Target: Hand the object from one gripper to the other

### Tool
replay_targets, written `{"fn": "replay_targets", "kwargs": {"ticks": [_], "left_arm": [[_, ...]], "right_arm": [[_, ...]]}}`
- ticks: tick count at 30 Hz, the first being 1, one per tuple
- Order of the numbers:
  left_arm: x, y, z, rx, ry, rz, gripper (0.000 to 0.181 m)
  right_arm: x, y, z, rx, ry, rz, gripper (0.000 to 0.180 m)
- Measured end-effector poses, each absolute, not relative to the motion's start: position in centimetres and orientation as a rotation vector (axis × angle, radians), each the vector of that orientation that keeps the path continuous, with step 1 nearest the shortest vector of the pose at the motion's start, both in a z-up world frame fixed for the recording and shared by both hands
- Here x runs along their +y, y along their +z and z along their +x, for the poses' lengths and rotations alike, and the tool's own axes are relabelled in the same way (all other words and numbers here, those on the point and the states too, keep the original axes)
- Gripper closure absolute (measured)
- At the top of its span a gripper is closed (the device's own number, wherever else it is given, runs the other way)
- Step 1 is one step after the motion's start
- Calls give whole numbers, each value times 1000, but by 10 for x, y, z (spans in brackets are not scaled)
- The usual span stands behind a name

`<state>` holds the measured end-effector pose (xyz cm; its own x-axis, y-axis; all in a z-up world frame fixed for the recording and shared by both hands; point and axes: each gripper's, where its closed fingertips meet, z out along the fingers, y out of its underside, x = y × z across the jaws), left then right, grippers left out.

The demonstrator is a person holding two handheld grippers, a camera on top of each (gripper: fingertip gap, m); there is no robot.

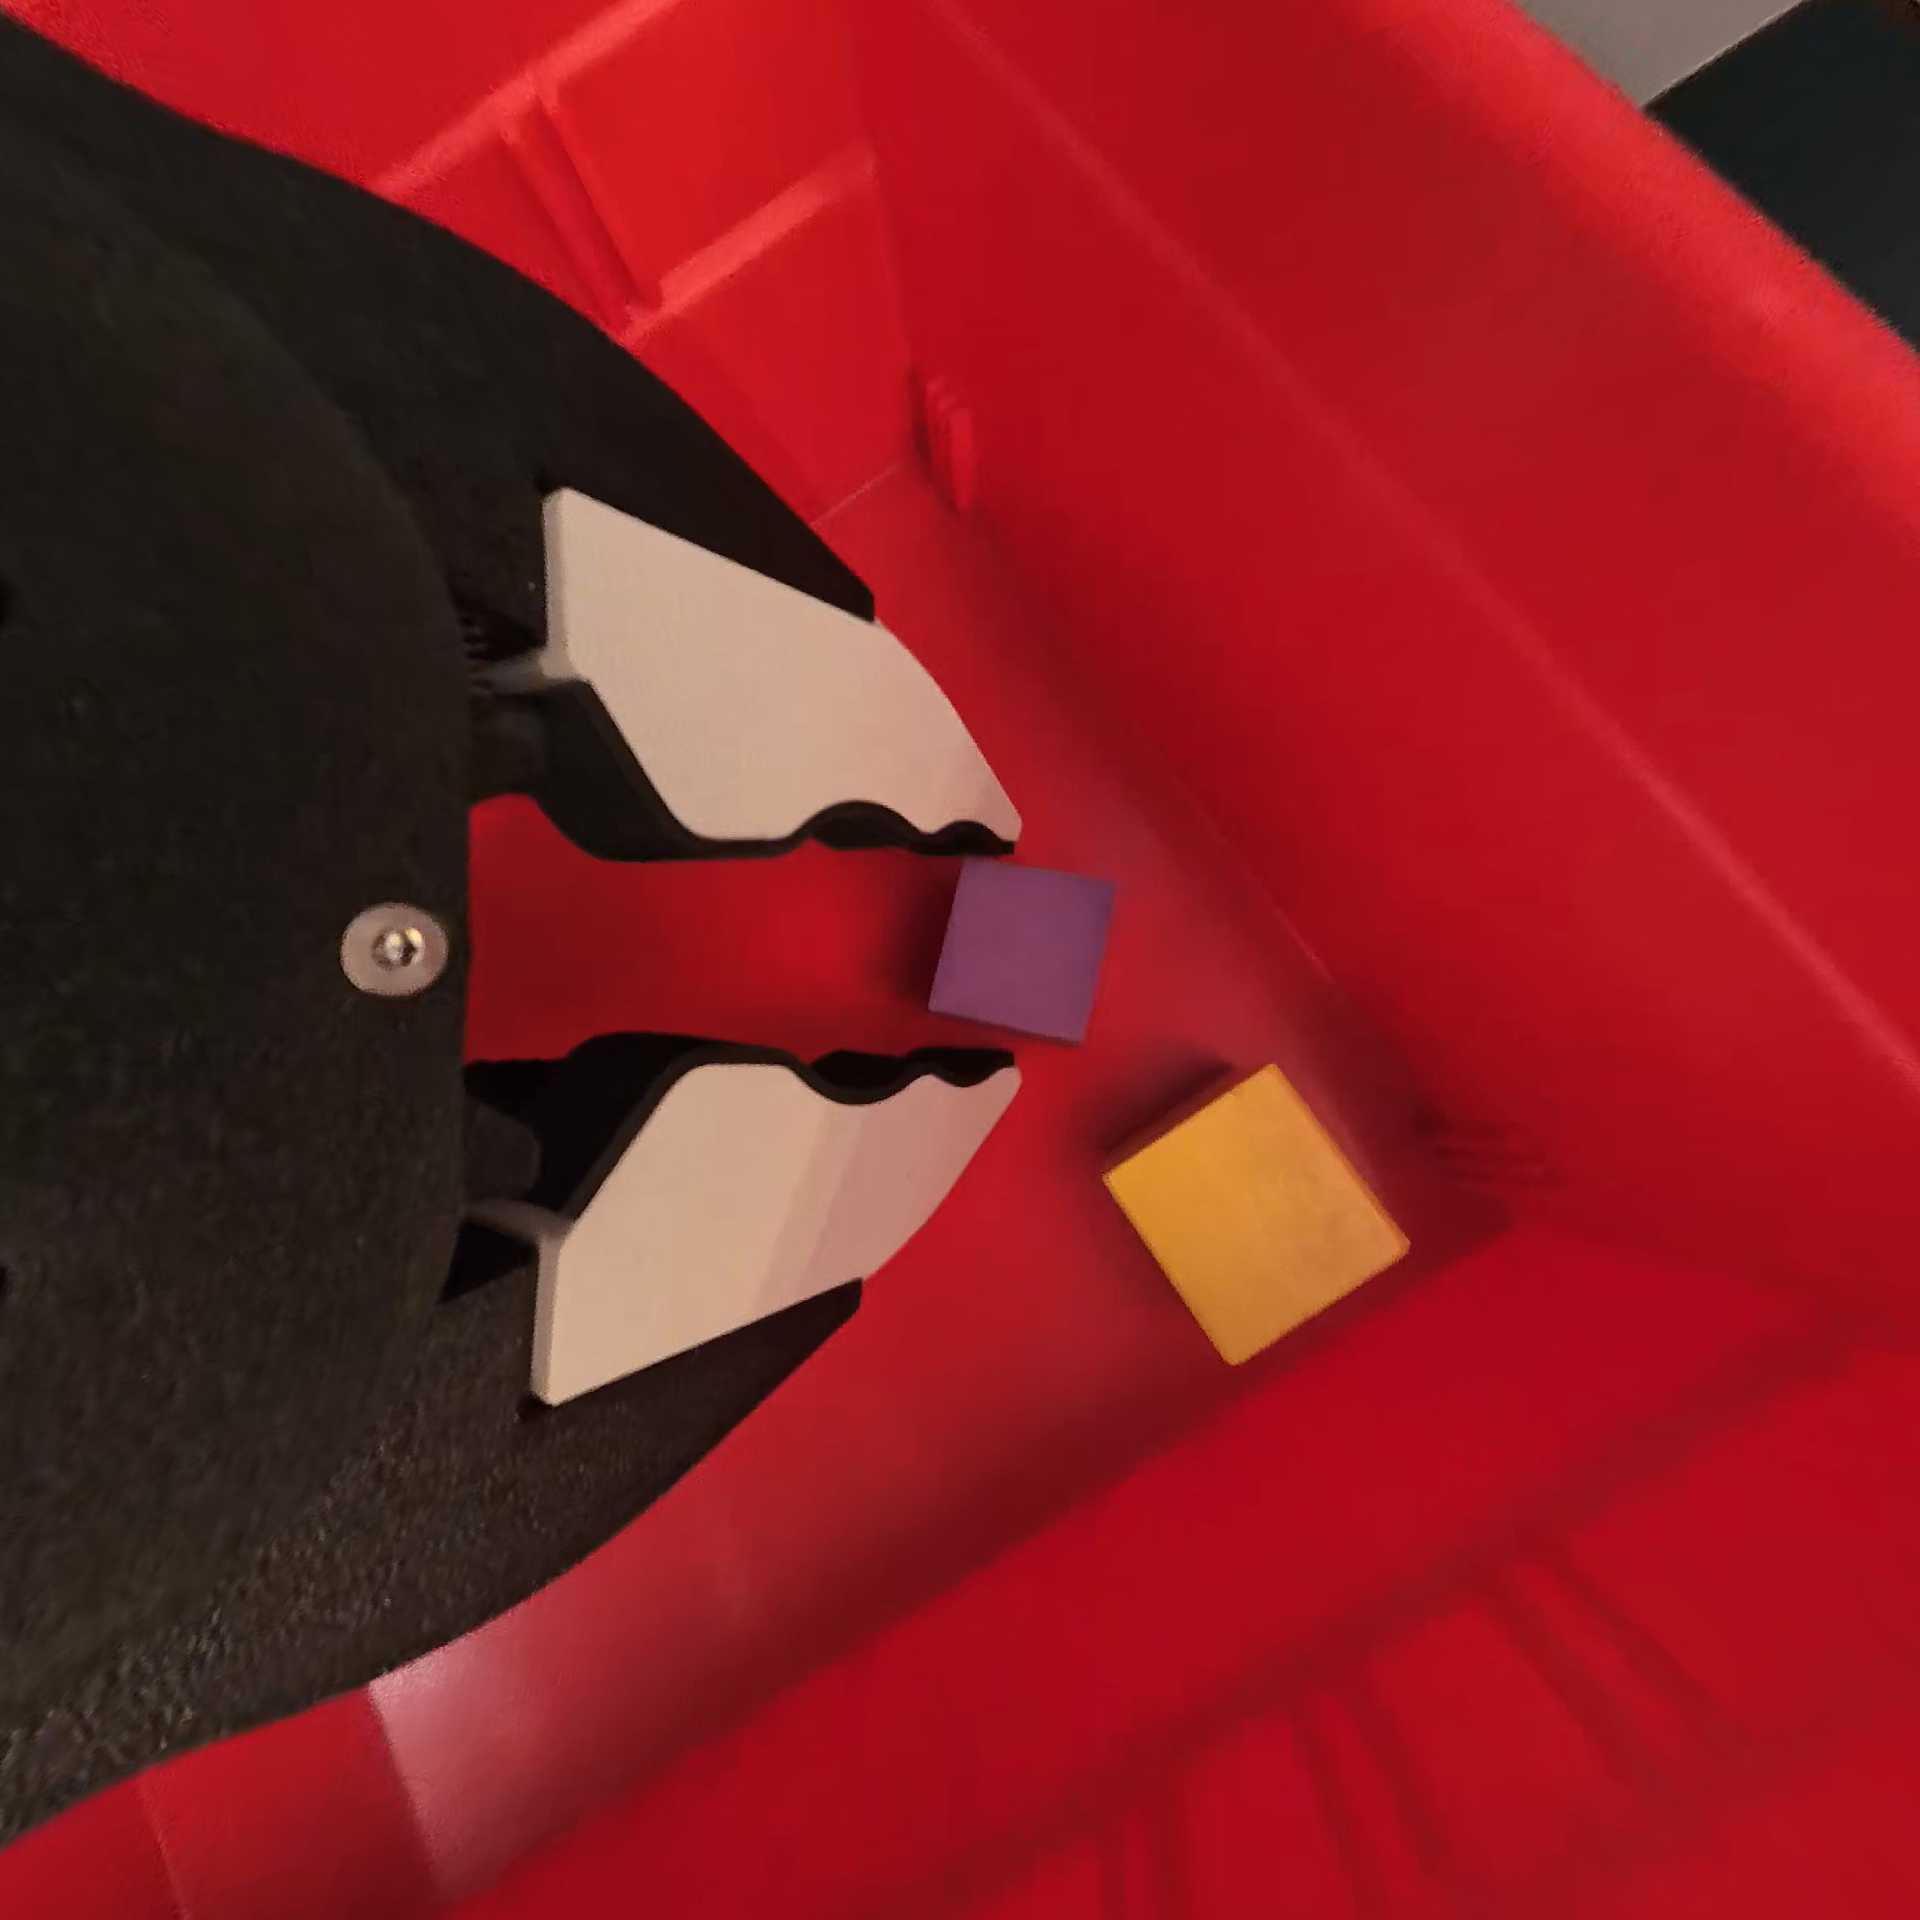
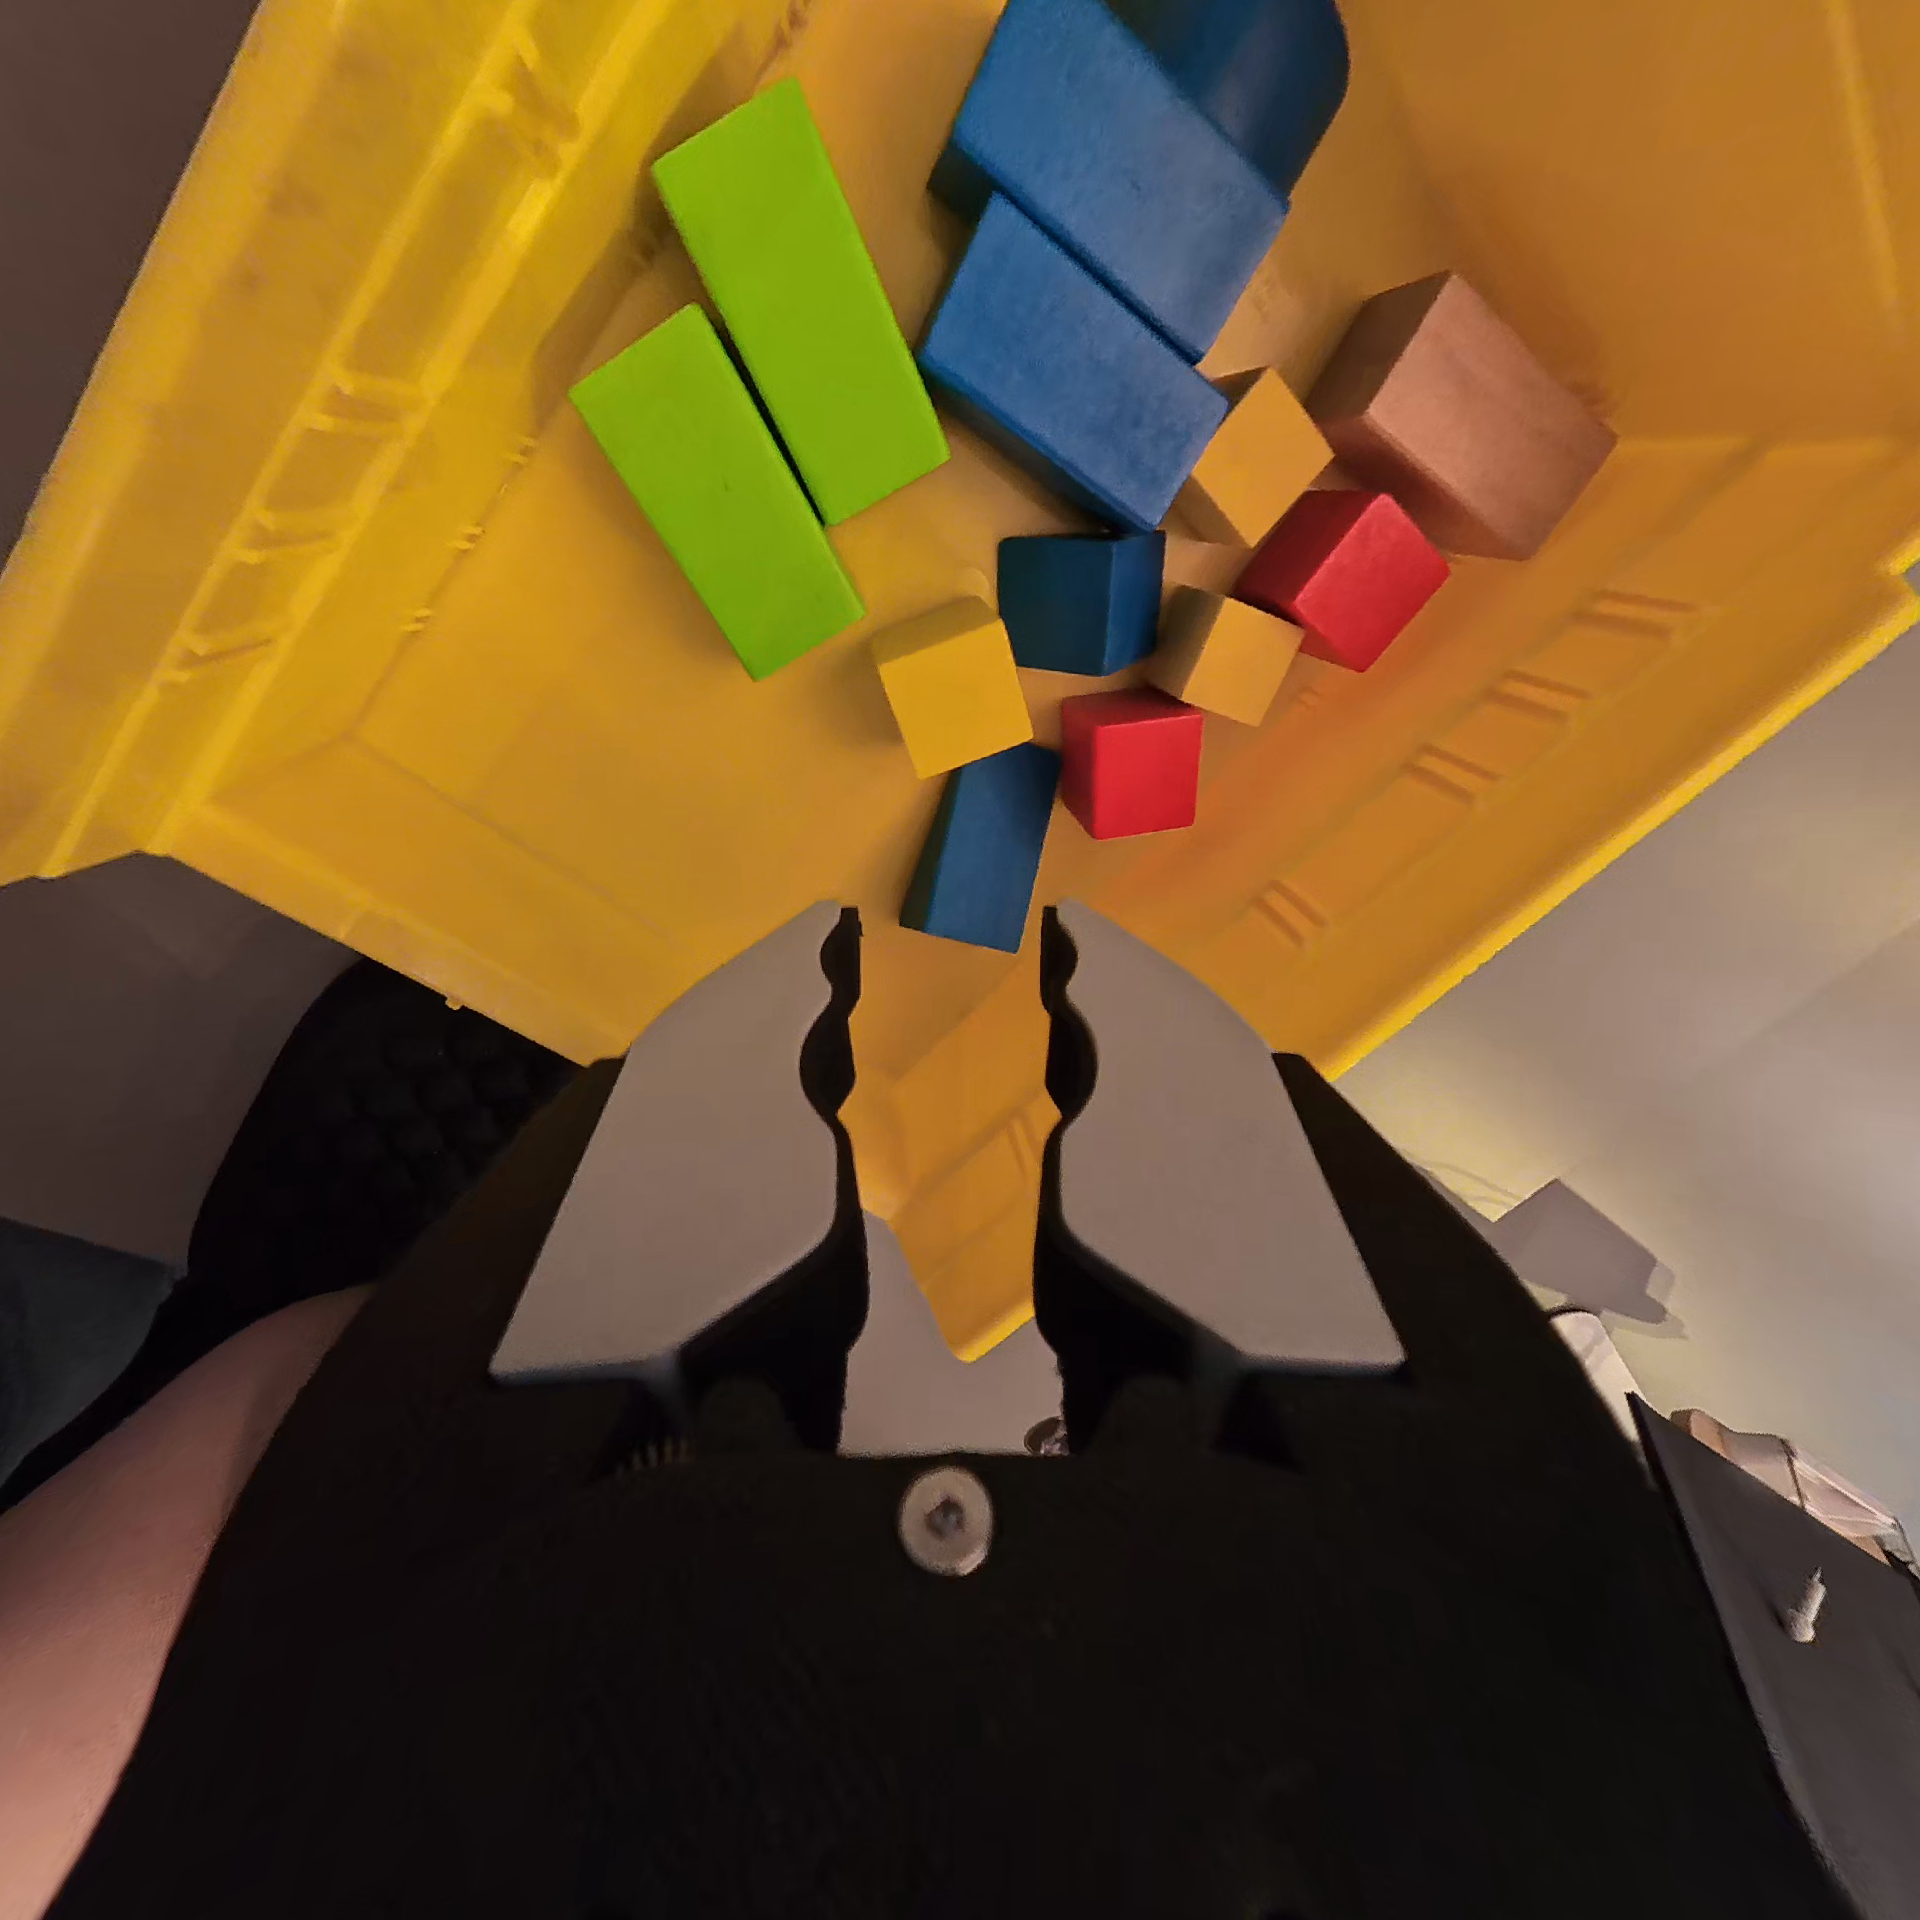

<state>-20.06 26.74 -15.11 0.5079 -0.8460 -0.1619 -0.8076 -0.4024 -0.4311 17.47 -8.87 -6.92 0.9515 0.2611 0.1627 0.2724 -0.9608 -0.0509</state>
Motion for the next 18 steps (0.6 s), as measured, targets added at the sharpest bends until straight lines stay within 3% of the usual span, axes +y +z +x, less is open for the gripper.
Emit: {"fn": "replay_targets", "kwargs": {"ticks": [8, 13, 18], "left_arm": [[266, -126, -201, 1339, -148, -2240, 152], [253, -46, -183, 1292, -197, -1967, 152], [184, 37, -126, 1378, -265, -1538, 152]], "right_arm": [[-77, -56, 173, -402, -240, -2932, 145], [-31, -20, 146, -446, -120, -2624, 145], [26, 54, 58, -487, 407, -2047, 146]]}}
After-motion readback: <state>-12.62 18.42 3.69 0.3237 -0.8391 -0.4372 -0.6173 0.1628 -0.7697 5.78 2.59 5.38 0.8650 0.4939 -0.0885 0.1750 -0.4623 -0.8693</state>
